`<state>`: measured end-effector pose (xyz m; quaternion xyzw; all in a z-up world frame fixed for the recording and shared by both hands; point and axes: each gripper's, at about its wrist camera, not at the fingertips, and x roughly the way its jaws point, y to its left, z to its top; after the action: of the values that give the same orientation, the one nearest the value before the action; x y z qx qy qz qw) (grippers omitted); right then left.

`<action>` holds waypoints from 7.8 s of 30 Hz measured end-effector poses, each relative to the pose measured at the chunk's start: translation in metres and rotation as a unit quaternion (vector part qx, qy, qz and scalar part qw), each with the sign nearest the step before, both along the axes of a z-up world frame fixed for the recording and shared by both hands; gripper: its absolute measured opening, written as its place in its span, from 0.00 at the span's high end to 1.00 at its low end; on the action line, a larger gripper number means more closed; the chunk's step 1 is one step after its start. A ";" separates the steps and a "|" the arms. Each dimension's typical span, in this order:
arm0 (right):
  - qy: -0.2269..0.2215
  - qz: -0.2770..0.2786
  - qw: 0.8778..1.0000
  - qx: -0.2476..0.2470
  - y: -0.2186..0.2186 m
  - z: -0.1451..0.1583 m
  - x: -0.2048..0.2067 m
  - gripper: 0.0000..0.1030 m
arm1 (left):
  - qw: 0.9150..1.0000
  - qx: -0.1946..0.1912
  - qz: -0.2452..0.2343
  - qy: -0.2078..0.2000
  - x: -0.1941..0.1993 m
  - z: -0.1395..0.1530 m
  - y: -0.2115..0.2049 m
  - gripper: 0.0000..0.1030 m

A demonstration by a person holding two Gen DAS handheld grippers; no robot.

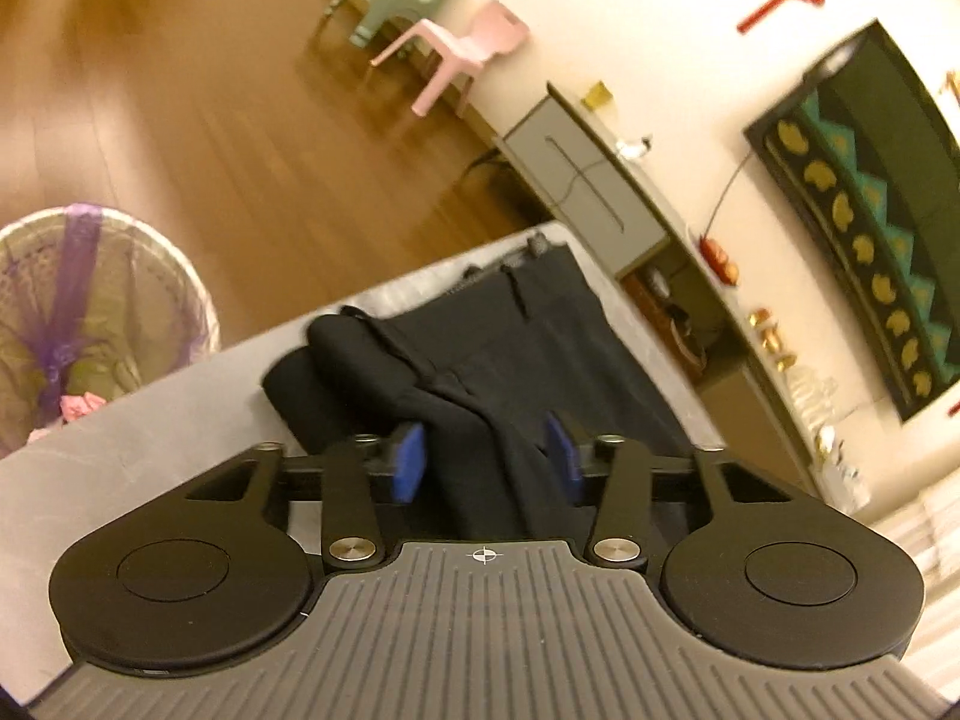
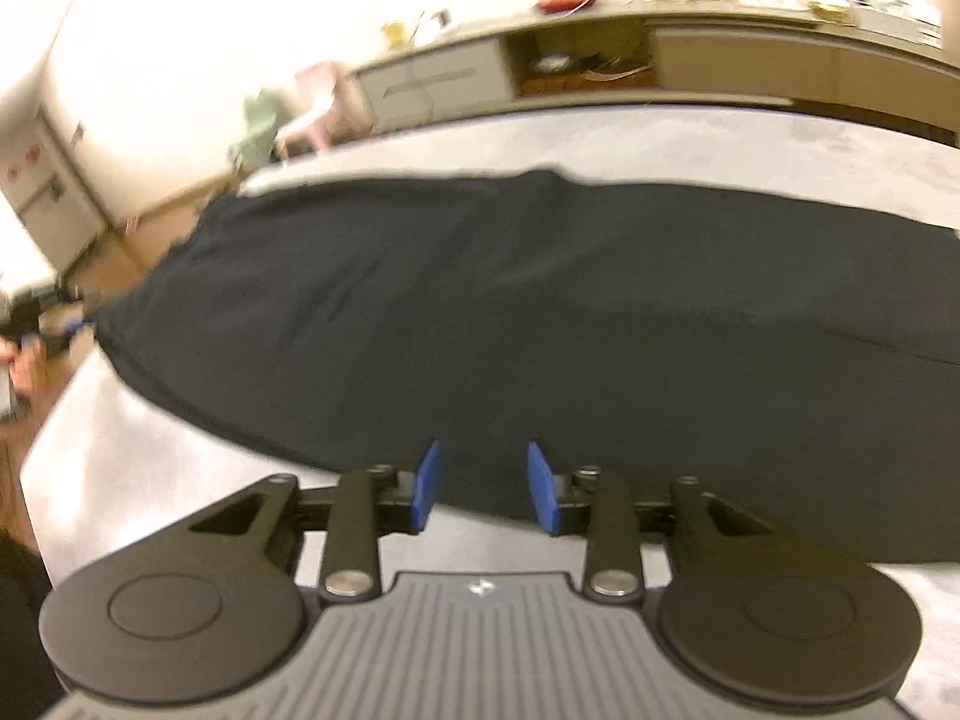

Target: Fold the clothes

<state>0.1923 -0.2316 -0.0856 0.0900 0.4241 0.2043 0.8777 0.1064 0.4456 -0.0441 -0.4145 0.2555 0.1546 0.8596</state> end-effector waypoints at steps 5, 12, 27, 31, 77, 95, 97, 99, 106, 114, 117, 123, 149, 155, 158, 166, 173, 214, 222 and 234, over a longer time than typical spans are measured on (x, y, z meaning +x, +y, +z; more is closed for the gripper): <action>-0.013 -0.169 0.985 0.019 -0.070 0.008 -0.002 0.65 | 0.997 0.034 -0.006 0.067 0.009 -0.009 -0.006 0.91; 0.019 -0.384 0.923 -0.006 -0.159 -0.010 -0.014 0.49 | 0.994 0.047 -0.002 0.097 0.009 -0.019 -0.007 0.92; -0.040 -0.342 0.929 -0.134 -0.142 0.007 0.002 0.99 | 0.993 0.051 -0.011 0.105 0.018 -0.018 -0.012 0.93; -0.107 -0.310 0.937 -0.122 -0.141 0.045 0.021 0.99 | 0.993 0.057 -0.013 0.107 0.020 -0.018 -0.013 0.93; 0.027 -0.315 0.923 -0.221 -0.157 -0.024 0.030 0.92 | 0.997 0.015 0.039 0.057 -0.020 -0.006 0.028 0.83; -0.032 -0.222 0.958 -0.177 -0.087 -0.022 0.049 0.56 | 0.949 0.255 -0.123 0.135 0.044 0.001 -0.077 0.70; -0.024 -0.209 0.963 -0.169 -0.095 -0.025 0.050 0.49 | 0.946 0.252 -0.128 0.161 0.048 -0.008 -0.076 0.73; -0.016 -0.196 0.967 -0.163 -0.103 -0.027 0.050 0.48 | 0.942 0.259 -0.132 0.170 0.047 -0.008 -0.078 0.73; 0.024 -0.180 0.967 -0.177 -0.114 -0.020 0.008 0.47 | 0.938 0.248 -0.152 0.191 0.012 -0.009 -0.092 0.70; 0.033 -0.251 0.945 -0.205 -0.135 -0.013 -0.011 0.52 | 0.989 0.096 -0.007 0.110 -0.049 0.002 -0.023 0.67; -0.030 -0.271 0.929 -0.248 -0.107 0.010 -0.017 0.55 | 0.997 -0.036 0.051 0.055 -0.071 -0.017 0.013 0.60; -0.122 -0.182 0.946 -0.238 0.025 0.033 -0.025 0.52 | 0.991 -0.122 0.050 -0.001 -0.062 -0.043 0.028 0.44; -0.227 0.346 0.876 -0.247 0.635 -0.006 -0.021 0.92 | 0.984 -0.158 -0.047 -0.071 -0.032 -0.048 0.080 0.44; -0.259 0.307 0.892 -0.207 0.617 0.021 -0.027 0.97 | 0.986 -0.148 0.006 -0.073 -0.046 -0.044 0.078 0.29; -0.251 0.313 0.896 -0.188 0.607 0.029 -0.031 0.97 | 0.985 -0.141 -0.027 -0.097 -0.036 -0.041 0.069 0.19; -0.201 0.381 0.883 -0.188 0.587 0.020 -0.040 0.87 | 0.993 -0.089 -0.083 0.004 0.013 -0.056 0.045 0.92; -0.101 0.312 0.937 -0.122 0.506 0.059 0.030 0.53 | 0.996 -0.013 -0.088 0.000 0.005 -0.029 0.028 0.92; 0.078 0.081 0.993 -0.032 0.381 0.060 0.206 0.92 | 0.864 0.348 -0.363 -0.016 0.005 0.005 -0.197 0.90; 0.094 0.033 0.995 -0.002 0.324 -0.010 0.215 0.90 | 0.858 0.222 -0.459 -0.068 0.007 0.009 -0.153 0.68; 0.052 0.024 0.998 -0.025 0.318 0.004 0.206 0.91 | 0.862 0.138 -0.480 -0.089 0.027 0.015 -0.116 0.70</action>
<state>0.3979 0.0861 -0.0814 0.0682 0.4766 0.2092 0.8511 0.1333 0.3292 -0.0292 -0.1294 0.3210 -0.2810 0.8951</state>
